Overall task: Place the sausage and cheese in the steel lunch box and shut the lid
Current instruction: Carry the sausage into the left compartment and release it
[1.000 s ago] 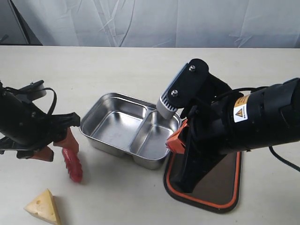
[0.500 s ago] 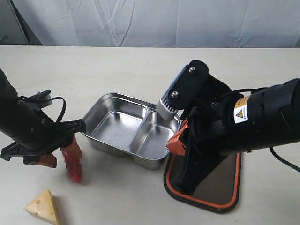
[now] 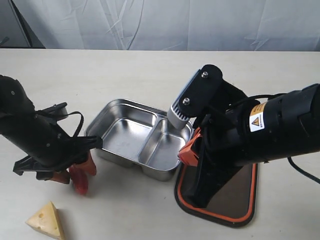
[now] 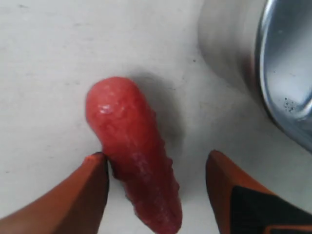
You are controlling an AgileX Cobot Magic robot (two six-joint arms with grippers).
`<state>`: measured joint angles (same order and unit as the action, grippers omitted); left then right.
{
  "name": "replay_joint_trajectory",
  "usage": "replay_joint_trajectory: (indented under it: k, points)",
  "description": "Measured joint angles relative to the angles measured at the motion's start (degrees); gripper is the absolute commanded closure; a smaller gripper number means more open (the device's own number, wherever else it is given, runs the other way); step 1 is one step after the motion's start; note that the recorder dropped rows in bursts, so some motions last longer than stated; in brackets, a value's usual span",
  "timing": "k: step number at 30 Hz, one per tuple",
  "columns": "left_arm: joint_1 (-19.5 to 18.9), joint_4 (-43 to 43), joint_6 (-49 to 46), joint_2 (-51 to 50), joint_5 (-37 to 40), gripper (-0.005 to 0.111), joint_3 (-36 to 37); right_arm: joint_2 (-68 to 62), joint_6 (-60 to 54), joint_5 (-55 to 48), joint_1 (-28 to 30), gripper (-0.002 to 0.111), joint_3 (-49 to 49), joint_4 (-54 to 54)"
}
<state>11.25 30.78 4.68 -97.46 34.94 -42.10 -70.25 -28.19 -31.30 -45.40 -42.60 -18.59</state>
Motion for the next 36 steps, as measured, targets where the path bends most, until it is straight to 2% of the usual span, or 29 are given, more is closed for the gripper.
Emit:
replay_joint_trajectory:
  k: [5,8,16,20,30,36]
  points:
    - [1.3,0.3,0.2,-1.8,0.1,0.05,0.0,0.0,0.0,0.0,0.0,0.108,0.0,0.0]
    - [1.4,0.3,0.4,-1.9,0.0,0.055,0.0,0.0,0.0,0.0,0.0,0.108,0.0,0.0]
    - [1.4,-5.2,7.3,-1.9,-0.8,0.084,0.0,0.0,0.0,-0.3,0.0,0.108,0.0,0.0]
    - [1.4,-6.2,8.1,-1.9,-0.7,0.106,-0.1,0.0,0.0,-0.3,0.0,0.108,0.0,0.0]
    - [1.4,-10.4,8.3,-1.3,3.2,0.107,-0.2,0.0,0.0,-0.3,0.0,0.108,0.0,0.0]
    - [1.4,-12.5,8.3,3.6,4.5,0.107,-0.1,0.0,0.0,-0.4,0.0,0.108,0.0,0.0]
